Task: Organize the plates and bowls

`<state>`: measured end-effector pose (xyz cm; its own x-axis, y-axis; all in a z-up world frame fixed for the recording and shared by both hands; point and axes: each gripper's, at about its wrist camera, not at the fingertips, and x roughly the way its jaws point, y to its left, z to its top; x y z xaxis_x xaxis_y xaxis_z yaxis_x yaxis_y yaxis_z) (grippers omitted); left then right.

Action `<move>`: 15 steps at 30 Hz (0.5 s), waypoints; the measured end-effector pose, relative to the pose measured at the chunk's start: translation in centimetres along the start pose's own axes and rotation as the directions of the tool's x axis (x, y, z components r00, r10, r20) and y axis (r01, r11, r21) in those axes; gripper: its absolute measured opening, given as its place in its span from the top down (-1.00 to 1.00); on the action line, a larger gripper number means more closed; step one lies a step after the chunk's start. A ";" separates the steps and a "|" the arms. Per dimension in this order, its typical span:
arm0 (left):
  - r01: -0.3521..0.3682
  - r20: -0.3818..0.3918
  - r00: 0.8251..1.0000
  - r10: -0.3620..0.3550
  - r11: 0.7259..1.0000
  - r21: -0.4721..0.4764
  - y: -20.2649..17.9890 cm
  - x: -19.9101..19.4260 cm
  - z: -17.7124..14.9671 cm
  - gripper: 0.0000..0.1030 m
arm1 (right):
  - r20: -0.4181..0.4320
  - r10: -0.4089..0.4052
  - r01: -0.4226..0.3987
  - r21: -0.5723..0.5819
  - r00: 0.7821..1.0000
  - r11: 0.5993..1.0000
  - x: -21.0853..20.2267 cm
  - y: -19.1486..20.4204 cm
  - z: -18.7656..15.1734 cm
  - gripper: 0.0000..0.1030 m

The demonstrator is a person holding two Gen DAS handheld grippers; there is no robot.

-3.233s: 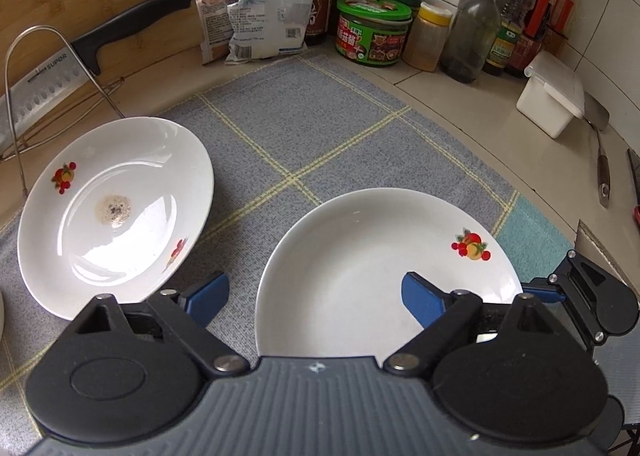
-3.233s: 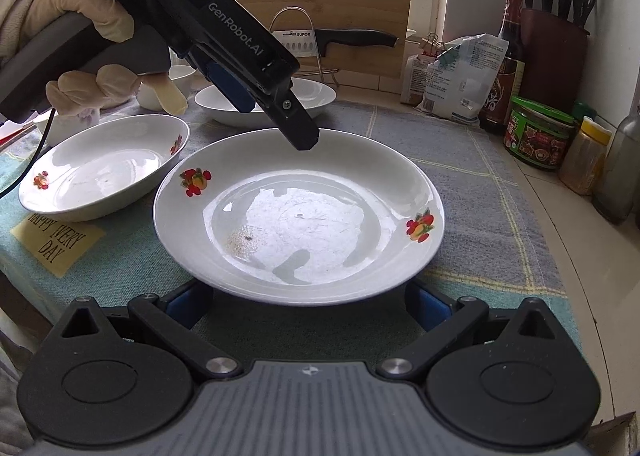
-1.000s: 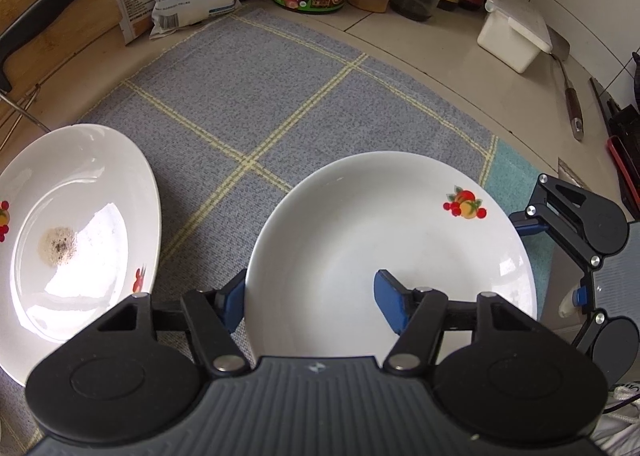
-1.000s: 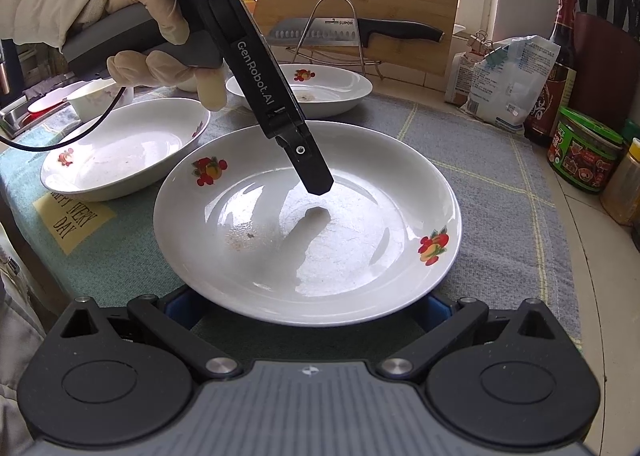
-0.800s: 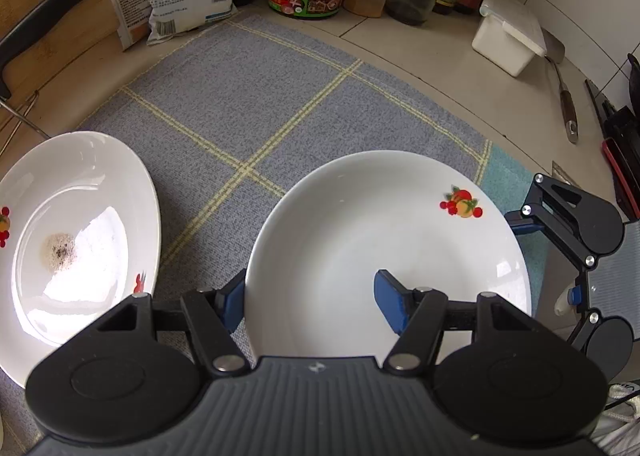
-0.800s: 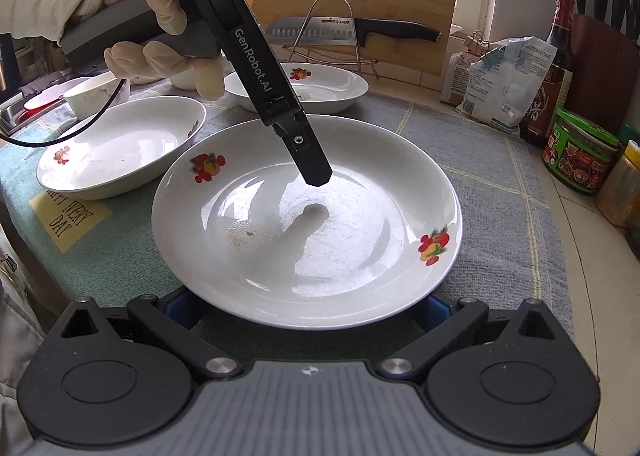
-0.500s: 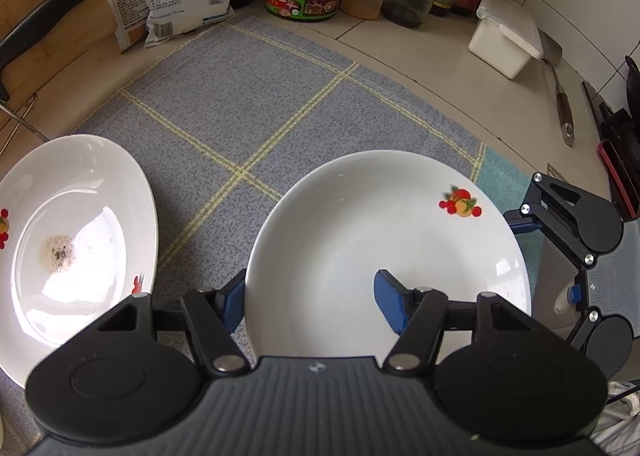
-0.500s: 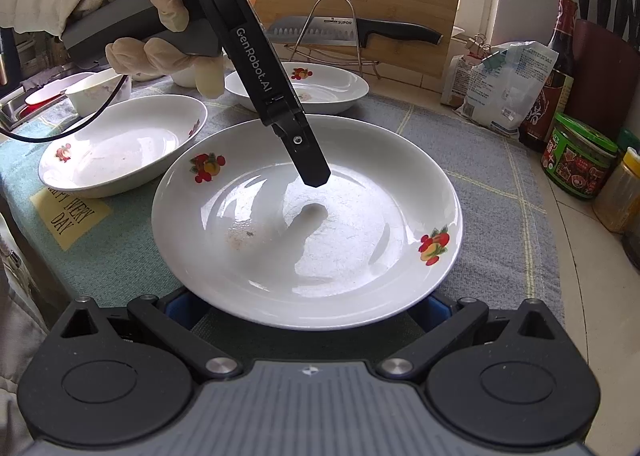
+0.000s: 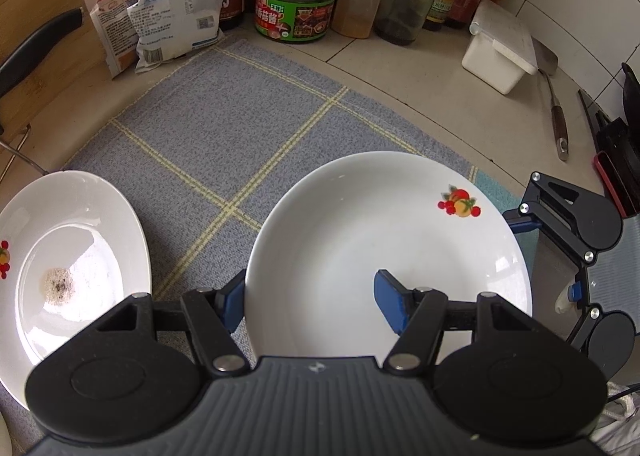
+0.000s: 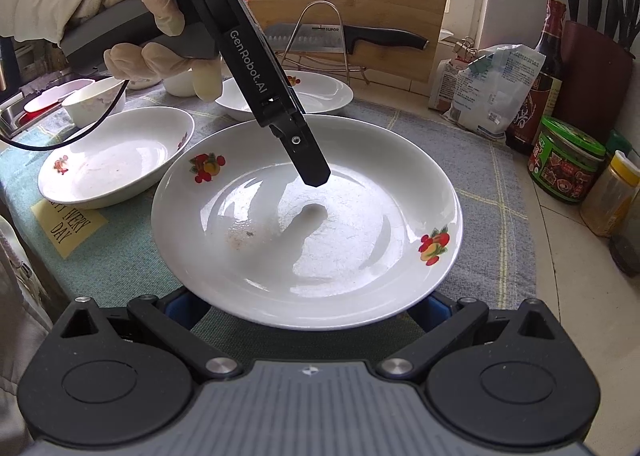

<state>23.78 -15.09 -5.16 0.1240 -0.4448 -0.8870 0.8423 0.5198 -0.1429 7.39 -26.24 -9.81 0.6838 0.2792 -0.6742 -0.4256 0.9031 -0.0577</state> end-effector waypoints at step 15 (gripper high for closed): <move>0.003 0.016 1.000 -0.003 1.000 0.005 0.2 1.6 3.3 -0.25 | -0.001 -0.027 0.027 0.002 1.000 1.000 -0.1 -3.0 0.6 -1.00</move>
<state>25.86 -18.13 -5.15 0.1297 -0.4575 -0.8797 0.8453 0.5148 -0.1431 9.00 -28.80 -9.15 0.6944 0.2542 -0.6732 -0.4058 0.9109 -0.0746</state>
